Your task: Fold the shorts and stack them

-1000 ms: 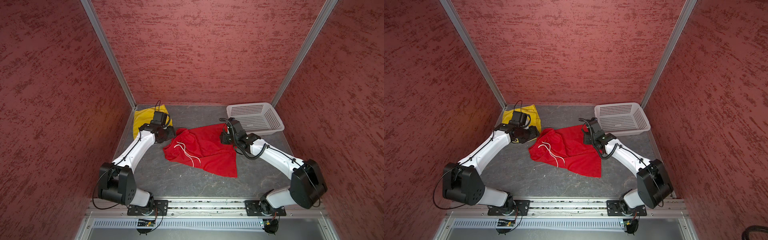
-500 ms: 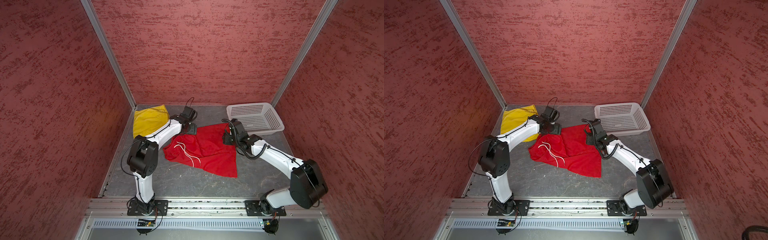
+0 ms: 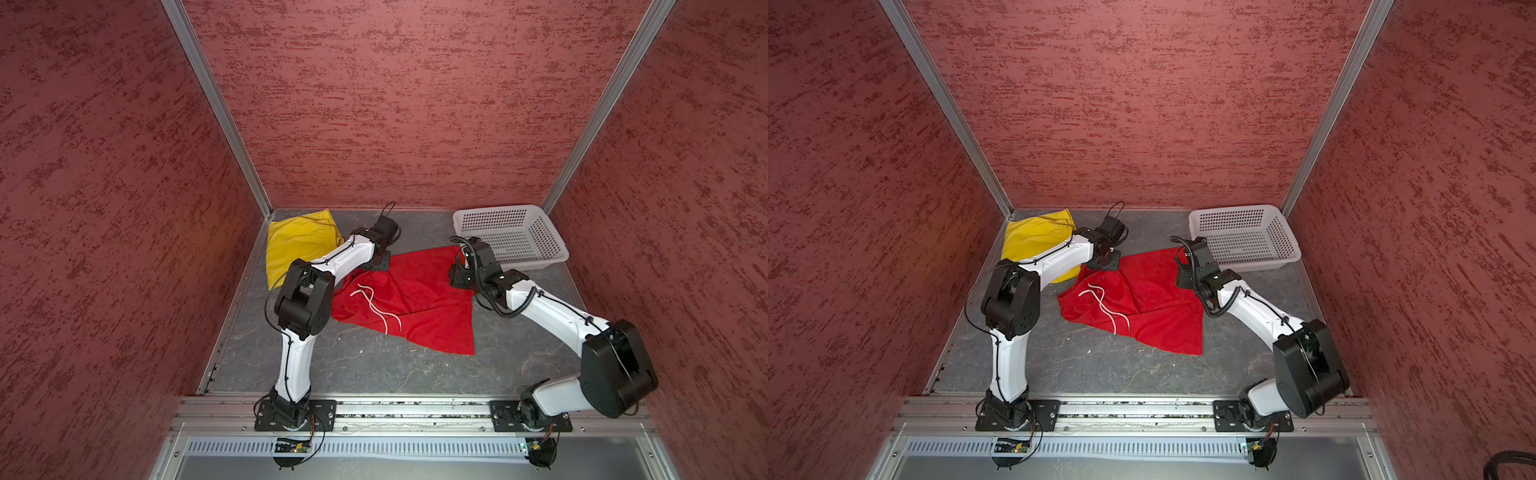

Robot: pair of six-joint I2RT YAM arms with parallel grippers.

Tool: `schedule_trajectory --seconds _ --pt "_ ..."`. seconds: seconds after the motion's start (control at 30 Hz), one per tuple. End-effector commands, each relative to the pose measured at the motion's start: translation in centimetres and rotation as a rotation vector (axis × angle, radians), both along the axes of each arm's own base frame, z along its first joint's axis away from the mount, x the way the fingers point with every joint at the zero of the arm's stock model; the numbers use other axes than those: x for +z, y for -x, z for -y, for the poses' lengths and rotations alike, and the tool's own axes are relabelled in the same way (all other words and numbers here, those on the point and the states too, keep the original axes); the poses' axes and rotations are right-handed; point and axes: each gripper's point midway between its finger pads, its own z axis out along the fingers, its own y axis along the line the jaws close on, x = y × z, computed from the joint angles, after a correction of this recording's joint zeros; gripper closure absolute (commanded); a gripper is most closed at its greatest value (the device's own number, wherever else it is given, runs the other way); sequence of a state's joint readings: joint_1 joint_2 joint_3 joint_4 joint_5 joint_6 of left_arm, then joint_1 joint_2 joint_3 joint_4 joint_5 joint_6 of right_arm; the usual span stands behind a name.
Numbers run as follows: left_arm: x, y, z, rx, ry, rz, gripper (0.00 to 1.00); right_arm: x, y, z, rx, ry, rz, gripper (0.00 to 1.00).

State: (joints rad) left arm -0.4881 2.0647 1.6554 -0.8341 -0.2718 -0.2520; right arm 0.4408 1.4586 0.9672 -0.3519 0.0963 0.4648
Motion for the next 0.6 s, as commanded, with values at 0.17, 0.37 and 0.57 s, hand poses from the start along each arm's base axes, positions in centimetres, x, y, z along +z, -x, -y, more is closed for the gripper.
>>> schedule_trajectory --seconds 0.17,0.37,0.57 --pt "5.3 0.4 -1.5 0.034 0.02 0.074 1.0 -0.8 -0.1 0.3 -0.021 -0.008 -0.016 0.36" --pt "10.9 1.7 -4.8 0.101 0.085 0.174 1.0 -2.3 0.7 1.4 -0.039 0.042 -0.057 0.36" --pt "9.2 3.6 -8.7 0.208 0.208 0.13 1.0 -3.7 0.8 1.8 -0.056 0.065 -0.079 0.36"
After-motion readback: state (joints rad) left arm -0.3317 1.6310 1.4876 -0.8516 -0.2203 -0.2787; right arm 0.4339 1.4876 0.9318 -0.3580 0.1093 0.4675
